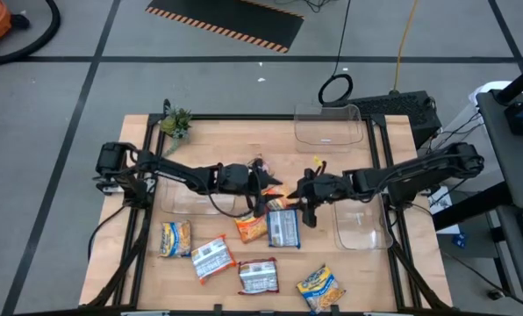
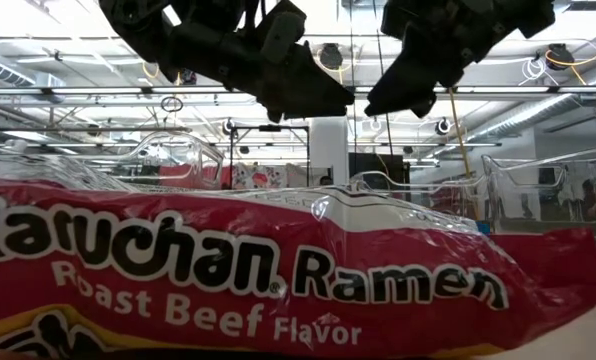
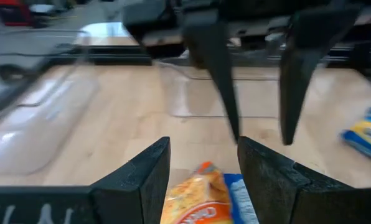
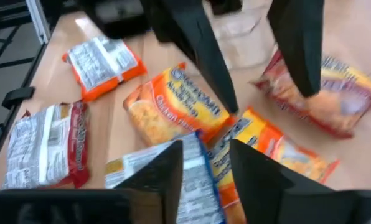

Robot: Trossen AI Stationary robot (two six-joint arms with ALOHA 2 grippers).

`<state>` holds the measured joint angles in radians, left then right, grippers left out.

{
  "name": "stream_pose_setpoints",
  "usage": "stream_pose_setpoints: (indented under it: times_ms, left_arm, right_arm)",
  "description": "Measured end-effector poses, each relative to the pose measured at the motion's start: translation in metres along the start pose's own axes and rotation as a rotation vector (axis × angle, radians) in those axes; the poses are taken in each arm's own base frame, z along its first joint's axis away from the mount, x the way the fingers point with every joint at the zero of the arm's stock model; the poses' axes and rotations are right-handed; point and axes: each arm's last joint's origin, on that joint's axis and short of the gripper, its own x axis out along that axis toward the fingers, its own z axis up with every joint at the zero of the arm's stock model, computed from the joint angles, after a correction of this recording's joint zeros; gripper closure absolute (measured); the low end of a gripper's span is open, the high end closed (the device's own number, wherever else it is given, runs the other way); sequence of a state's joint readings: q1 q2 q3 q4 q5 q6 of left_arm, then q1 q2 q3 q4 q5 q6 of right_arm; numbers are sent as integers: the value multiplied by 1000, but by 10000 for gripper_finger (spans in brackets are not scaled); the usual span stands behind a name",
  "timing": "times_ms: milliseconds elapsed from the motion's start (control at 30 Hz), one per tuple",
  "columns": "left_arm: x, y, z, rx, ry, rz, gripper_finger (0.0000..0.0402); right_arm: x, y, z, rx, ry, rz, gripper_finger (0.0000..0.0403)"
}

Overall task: Sort Maruchan noodles
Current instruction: Put the top right blue noodle pack into the bottom left transparent bin

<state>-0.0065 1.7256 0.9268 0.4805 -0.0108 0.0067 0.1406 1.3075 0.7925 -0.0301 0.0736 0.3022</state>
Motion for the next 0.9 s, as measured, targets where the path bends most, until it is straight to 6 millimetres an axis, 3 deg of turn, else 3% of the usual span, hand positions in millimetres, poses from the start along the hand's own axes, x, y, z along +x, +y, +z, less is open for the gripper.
stream_pose_setpoints:
  times_ms: [200,433,533,700,900]
  left_arm:
    - [-11,11,8,-29,19,-53,211]
    - [-41,15,27,-44,71,-40,211]
    - [-51,14,30,-61,109,-41,211]
    - [-51,7,23,-116,180,-50,211]
    - [-44,-9,11,-119,238,-22,211]
  right_arm:
    - [15,-2,-10,76,70,-25,228]
    - [36,-8,-25,67,178,-48,220]
    - [40,-10,-35,-29,260,-64,220]
    - [34,-14,-48,-136,389,-162,220]
    - [41,-9,-50,-351,378,-105,222]
